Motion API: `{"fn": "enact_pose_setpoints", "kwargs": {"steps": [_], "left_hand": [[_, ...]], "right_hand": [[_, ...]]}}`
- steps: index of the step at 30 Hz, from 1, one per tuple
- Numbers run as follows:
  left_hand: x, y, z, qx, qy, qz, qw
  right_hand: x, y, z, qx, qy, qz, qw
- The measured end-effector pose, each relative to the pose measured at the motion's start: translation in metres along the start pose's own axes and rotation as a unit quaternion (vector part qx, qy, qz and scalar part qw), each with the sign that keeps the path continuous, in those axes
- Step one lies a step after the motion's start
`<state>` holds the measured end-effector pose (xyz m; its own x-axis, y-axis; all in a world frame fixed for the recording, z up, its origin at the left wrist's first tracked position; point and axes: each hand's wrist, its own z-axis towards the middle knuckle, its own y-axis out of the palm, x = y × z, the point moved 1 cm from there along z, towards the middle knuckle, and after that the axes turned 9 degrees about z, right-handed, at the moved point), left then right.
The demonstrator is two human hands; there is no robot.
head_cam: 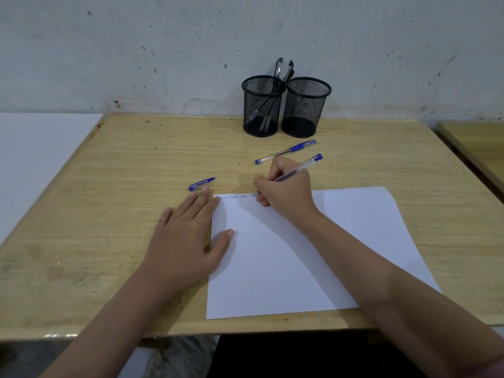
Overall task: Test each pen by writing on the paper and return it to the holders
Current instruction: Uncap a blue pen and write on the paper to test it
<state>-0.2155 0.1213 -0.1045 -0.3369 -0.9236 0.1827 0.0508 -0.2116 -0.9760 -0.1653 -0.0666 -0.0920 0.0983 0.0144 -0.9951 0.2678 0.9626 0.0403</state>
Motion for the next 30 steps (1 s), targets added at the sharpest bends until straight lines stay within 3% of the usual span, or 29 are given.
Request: {"fn": "enact_pose_setpoints", "kwargs": {"steps": [30], "left_hand": [[0.0007, -0.0009, 0.0003, 0.003, 0.001, 0.009, 1.0]], "right_hand": [[0.0, -0.0017, 0.0028, 0.032, 0.007, 0.001, 0.999]]}}
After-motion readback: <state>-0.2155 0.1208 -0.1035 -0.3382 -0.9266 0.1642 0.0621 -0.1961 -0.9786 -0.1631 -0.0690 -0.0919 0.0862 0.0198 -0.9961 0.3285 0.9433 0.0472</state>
